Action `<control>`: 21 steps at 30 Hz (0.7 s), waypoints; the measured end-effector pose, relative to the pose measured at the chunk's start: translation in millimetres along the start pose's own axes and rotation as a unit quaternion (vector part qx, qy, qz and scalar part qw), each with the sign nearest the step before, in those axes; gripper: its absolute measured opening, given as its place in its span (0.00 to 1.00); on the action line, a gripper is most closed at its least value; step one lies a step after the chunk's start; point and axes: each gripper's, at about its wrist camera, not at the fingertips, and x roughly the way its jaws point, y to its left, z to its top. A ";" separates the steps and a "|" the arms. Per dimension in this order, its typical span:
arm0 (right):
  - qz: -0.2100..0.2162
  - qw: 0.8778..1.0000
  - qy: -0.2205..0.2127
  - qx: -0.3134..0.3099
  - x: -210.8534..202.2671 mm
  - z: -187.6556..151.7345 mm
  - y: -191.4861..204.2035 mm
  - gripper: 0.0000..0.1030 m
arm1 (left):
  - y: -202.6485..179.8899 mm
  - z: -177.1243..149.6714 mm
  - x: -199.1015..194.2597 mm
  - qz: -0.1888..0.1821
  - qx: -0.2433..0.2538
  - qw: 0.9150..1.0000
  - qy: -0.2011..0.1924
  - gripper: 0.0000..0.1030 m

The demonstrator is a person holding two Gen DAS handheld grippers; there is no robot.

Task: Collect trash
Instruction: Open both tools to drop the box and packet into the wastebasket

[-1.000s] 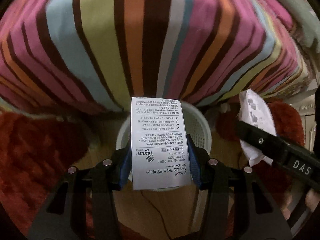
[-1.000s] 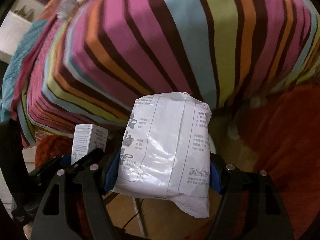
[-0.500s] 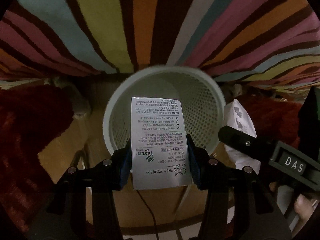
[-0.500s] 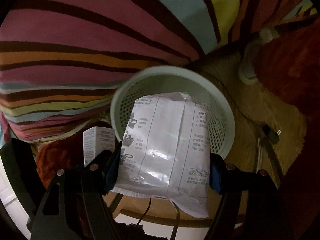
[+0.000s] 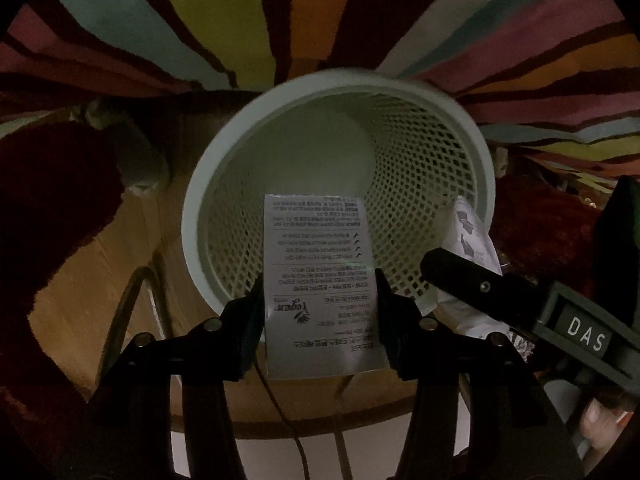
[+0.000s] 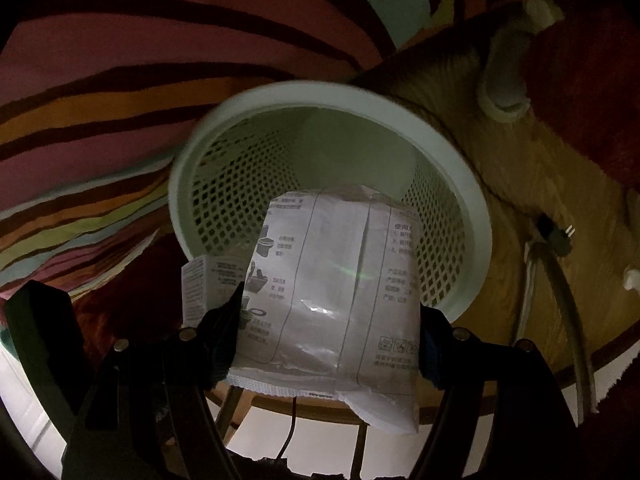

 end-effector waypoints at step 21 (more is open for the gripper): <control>0.000 0.999 -0.019 0.044 -7.1 3.9 -10.4 0.92 | 3.7 4.0 4.0 0.002 -0.025 1.000 0.001 0.81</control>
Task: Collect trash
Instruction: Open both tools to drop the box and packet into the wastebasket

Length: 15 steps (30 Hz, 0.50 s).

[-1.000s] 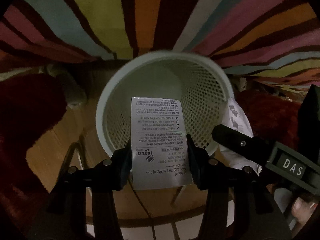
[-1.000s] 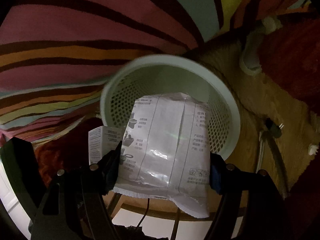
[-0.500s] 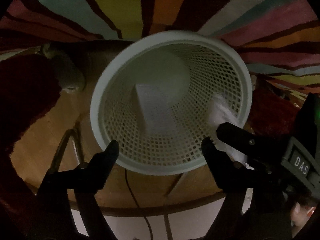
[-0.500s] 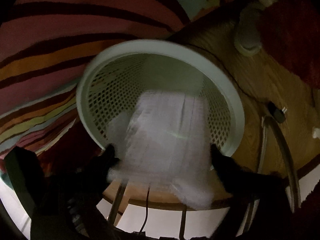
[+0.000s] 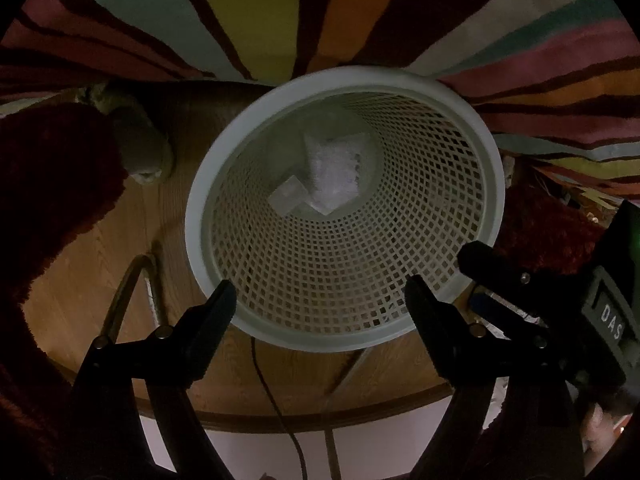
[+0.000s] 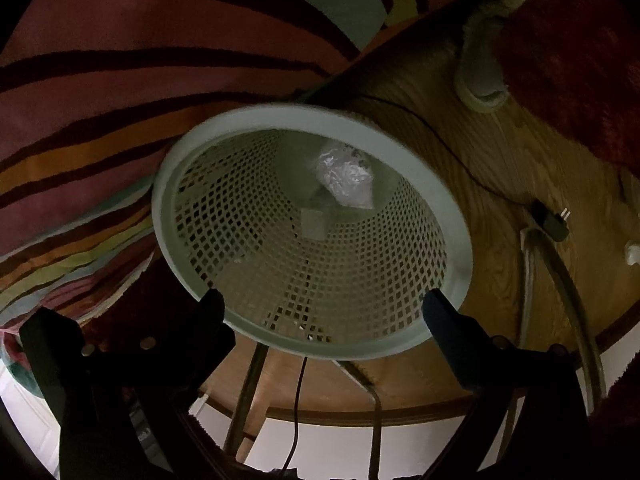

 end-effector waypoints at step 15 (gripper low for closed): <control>0.016 0.997 -0.067 -0.033 -35.3 -15.8 1.9 0.92 | 5.6 -15.3 -24.2 -0.005 0.002 0.999 -0.038 0.81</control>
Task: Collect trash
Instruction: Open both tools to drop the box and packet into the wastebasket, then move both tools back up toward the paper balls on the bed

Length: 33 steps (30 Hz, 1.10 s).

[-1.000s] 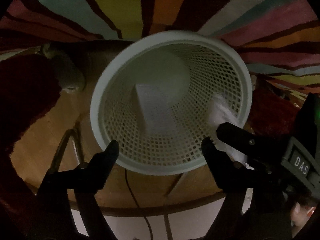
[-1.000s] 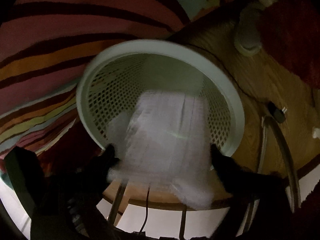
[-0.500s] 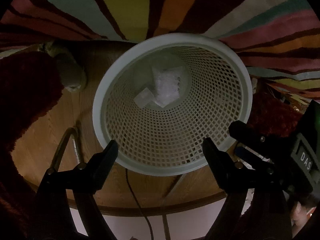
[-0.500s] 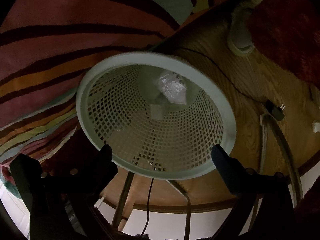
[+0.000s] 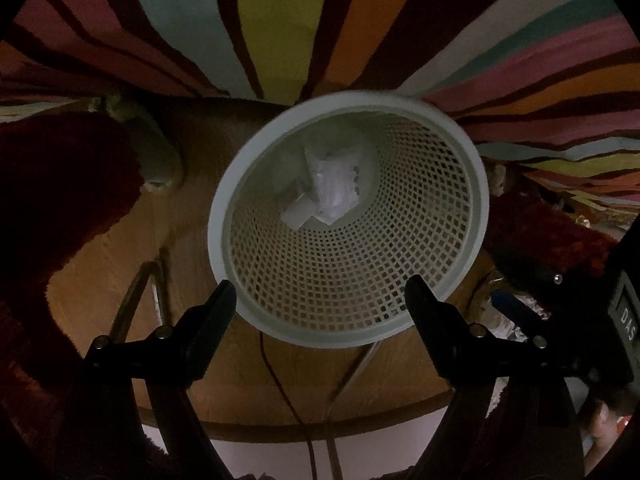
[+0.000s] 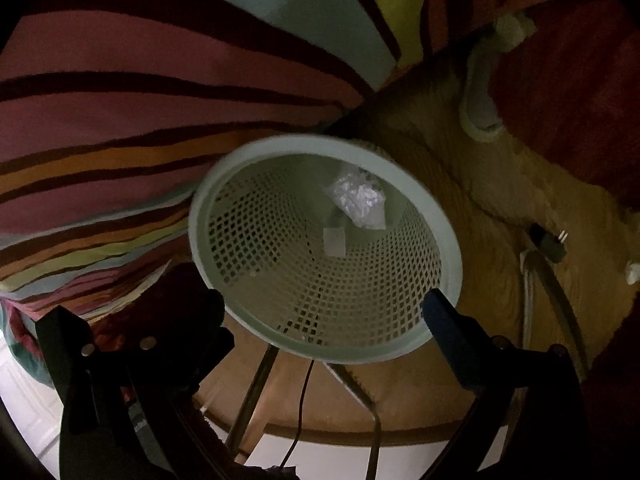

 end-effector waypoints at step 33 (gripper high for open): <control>-0.038 0.902 -0.368 -0.221 -156.4 -68.6 74.7 0.92 | -15.3 -56.5 -181.5 0.018 0.045 0.922 -0.384 0.81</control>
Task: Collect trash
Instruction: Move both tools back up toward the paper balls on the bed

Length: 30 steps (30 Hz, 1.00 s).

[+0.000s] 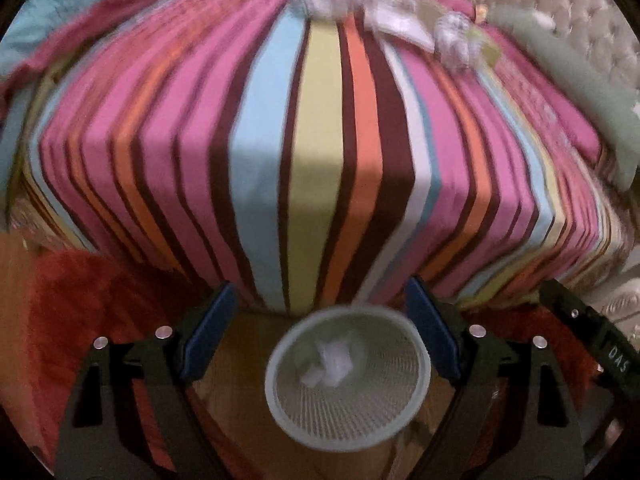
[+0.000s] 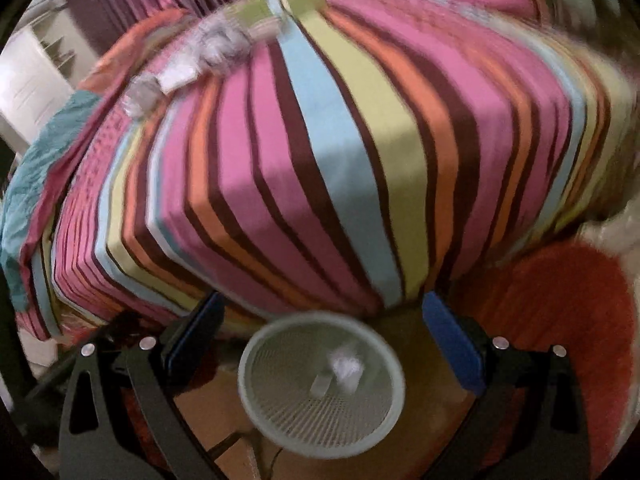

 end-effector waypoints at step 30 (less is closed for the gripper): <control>0.086 0.992 -0.082 -0.049 18.5 121.9 52.8 0.92 | -1.9 146.6 10.3 0.016 0.039 0.993 -0.108 0.81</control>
